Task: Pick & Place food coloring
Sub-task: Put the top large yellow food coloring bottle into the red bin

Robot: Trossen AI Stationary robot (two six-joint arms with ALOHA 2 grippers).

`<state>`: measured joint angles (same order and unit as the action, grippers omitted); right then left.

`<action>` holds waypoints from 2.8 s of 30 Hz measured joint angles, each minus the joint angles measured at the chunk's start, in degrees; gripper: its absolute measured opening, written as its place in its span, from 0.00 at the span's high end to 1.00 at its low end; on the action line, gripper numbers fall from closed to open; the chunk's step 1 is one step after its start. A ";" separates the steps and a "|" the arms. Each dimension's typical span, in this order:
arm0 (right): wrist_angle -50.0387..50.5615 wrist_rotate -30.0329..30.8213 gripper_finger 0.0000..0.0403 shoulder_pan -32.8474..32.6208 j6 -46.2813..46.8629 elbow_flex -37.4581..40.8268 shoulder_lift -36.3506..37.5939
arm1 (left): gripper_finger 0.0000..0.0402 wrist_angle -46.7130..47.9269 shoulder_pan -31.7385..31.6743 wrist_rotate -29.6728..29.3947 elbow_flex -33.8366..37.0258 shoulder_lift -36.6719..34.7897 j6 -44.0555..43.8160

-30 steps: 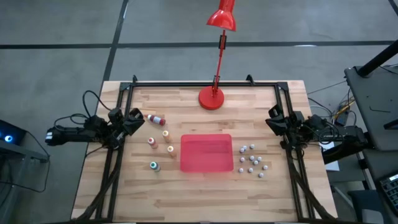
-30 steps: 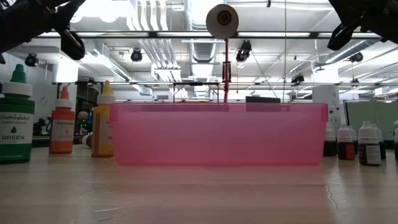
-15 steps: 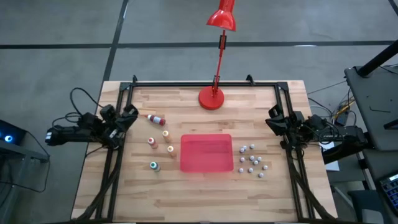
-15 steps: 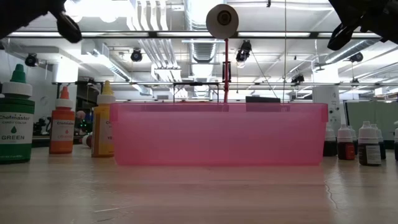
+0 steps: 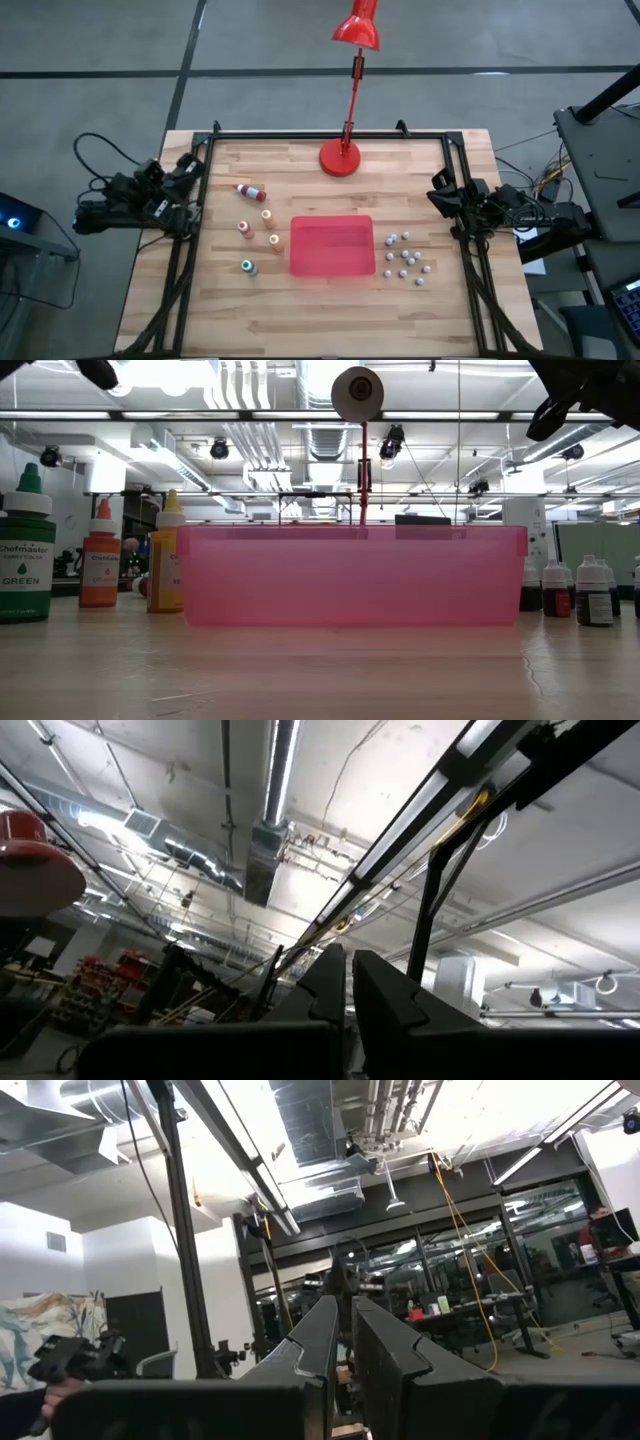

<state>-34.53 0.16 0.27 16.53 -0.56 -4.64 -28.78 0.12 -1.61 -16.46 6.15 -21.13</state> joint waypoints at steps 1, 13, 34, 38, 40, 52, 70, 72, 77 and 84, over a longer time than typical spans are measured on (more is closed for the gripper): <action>0.01 0.00 0.93 0.00 0.00 0.00 0.00 | 1.00 1.98 0.01 0.00 -1.04 0.00 0.61; -0.01 0.02 0.93 0.00 0.00 0.00 0.00 | 1.00 27.90 0.02 -2.79 -15.02 1.80 2.96; -0.01 1.53 0.93 0.00 0.02 0.00 0.00 | 1.00 38.12 0.02 0.87 -23.16 19.53 2.78; -0.03 1.53 0.93 0.00 0.02 0.00 0.00 | 1.00 38.82 0.02 1.11 -23.97 21.77 1.99; -0.02 1.53 0.93 0.00 0.02 0.00 0.00 | 1.00 39.08 0.02 1.11 -24.82 22.74 2.01; -0.01 1.51 0.93 0.00 0.02 0.00 0.00 | 1.00 58.04 0.02 1.13 -38.89 28.25 3.01; 2.33 1.42 0.93 0.00 0.00 0.00 -0.02 | 1.00 66.56 0.02 0.02 -44.35 30.77 4.97; 3.59 1.36 0.93 0.00 0.00 0.00 -0.02 | 1.00 66.51 0.02 0.02 -44.35 30.77 4.96; 8.21 -0.19 0.93 -0.01 -1.68 0.00 -0.02 | 1.00 66.49 0.02 0.02 -44.31 30.77 4.11; 13.27 -2.14 0.93 -0.02 -4.13 0.02 -0.02 | 1.00 66.27 0.00 0.02 -44.31 30.77 -0.49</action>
<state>-21.26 -1.98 0.25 12.40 -0.54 -4.67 37.50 0.12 -1.58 -60.77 36.93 -21.62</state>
